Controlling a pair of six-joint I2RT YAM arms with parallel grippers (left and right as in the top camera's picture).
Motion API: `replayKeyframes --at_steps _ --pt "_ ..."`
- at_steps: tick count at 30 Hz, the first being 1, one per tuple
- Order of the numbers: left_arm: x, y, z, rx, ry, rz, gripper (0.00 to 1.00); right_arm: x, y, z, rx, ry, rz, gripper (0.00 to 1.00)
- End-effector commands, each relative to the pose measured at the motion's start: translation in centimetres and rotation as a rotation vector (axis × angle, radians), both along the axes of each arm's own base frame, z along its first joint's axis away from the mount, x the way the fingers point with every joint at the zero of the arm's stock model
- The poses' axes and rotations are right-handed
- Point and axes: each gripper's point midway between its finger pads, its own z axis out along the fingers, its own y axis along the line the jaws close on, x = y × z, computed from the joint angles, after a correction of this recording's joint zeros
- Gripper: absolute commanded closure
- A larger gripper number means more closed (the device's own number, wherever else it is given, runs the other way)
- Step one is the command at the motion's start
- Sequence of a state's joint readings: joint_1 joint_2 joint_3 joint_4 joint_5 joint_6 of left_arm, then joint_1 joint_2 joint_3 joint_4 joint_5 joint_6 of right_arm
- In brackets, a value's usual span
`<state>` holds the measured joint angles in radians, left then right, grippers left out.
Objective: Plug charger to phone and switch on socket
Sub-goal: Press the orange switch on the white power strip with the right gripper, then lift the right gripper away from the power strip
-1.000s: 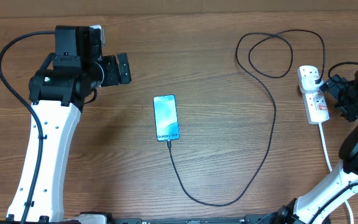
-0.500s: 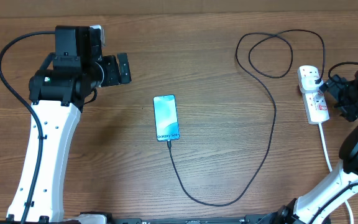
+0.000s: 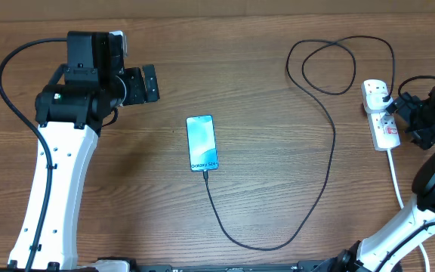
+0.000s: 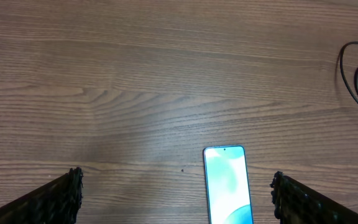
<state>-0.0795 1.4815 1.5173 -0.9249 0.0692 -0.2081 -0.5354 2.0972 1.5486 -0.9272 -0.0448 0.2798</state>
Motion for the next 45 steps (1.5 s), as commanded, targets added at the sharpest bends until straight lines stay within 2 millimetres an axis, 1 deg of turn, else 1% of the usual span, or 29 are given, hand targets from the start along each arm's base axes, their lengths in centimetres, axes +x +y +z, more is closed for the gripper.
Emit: replayKeyframes --at_steps 1,4,6,8,12,13,14,15,17,19,20,22,25,27,30,33,36,37,40,43,45 --pt "0.0 0.1 -0.3 0.010 0.007 0.006 0.01 0.6 2.0 -0.5 0.052 -0.010 0.060 0.00" --pt "0.0 0.1 -0.3 0.010 0.007 0.006 0.00 0.6 1.8 -0.2 0.053 -0.010 0.044 0.00" --pt "0.0 0.1 -0.3 0.010 0.007 0.006 0.00 0.3 1.2 0.6 0.049 -0.008 0.003 0.00" --pt "0.0 0.1 -0.3 0.010 0.007 0.006 0.00 0.0 0.3 2.0 0.036 -0.020 -0.045 0.00" --pt "0.0 0.1 -0.3 0.010 0.007 0.006 0.00 -0.5 -1.1 5.5 -0.002 -0.083 -0.077 0.00" --pt "0.0 0.1 -0.3 0.010 0.008 0.006 0.00 -0.9 -1.5 7.2 -0.020 -0.110 -0.088 0.00" --pt "0.0 0.1 -0.3 0.010 0.007 0.006 0.00 -1.1 -1.6 8.1 -0.028 -0.124 -0.093 0.00" --pt "0.0 0.1 -0.3 0.010 0.007 0.006 0.00 -1.5 -1.8 9.3 -0.041 -0.143 -0.102 0.00" --pt "0.0 0.1 -0.3 0.010 0.007 0.006 0.00 -2.3 -2.0 11.7 -0.064 -0.180 -0.116 0.00" --pt "0.0 0.1 -0.3 0.010 0.007 0.006 0.00 -3.0 -1.5 13.8 -0.074 -0.206 -0.138 0.00" --pt "0.0 0.1 -0.3 0.010 0.007 0.006 0.01 -3.3 -1.3 14.4 -0.076 -0.213 -0.142 0.00" --pt "0.0 0.1 -0.3 0.010 0.007 0.006 0.00 -4.2 -0.3 16.2 -0.077 -0.227 -0.152 0.00" --pt "0.0 0.1 -0.3 0.010 0.007 0.006 0.00 -5.7 2.3 18.6 -0.073 -0.233 -0.120 0.00" --pt "0.0 0.1 -0.3 0.010 0.007 0.006 0.00 -6.5 3.7 19.6 -0.071 -0.235 -0.097 0.00" --pt "0.0 0.1 -0.3 0.010 0.007 0.006 0.00 -7.3 6.4 21.4 -0.078 -0.265 -0.042 0.00" --pt "0.0 0.1 -0.3 0.010 0.007 0.006 0.00 -7.9 9.6 23.4 -0.112 -0.322 0.043 0.00" --pt "0.0 0.1 -0.3 0.010 0.007 0.006 0.00 -9.0 12.2 24.8 -0.155 -0.373 0.115 0.00" --pt "0.0 0.1 -0.3 0.010 0.007 0.006 0.00 -9.6 13.4 25.4 -0.162 -0.407 0.150 0.00" --pt "0.0 0.1 -0.3 0.010 0.007 0.006 0.00 -11.3 15.7 26.3 -0.173 -0.480 0.213 0.00" --pt "0.0 0.1 -0.3 0.010 0.007 0.006 0.01 -13.3 17.8 26.2 -0.164 -0.545 0.272 0.00" --pt "0.0 0.1 -0.3 0.010 0.007 0.006 0.00 -14.1 19.2 26.3 -0.138 -0.596 0.310 0.00"
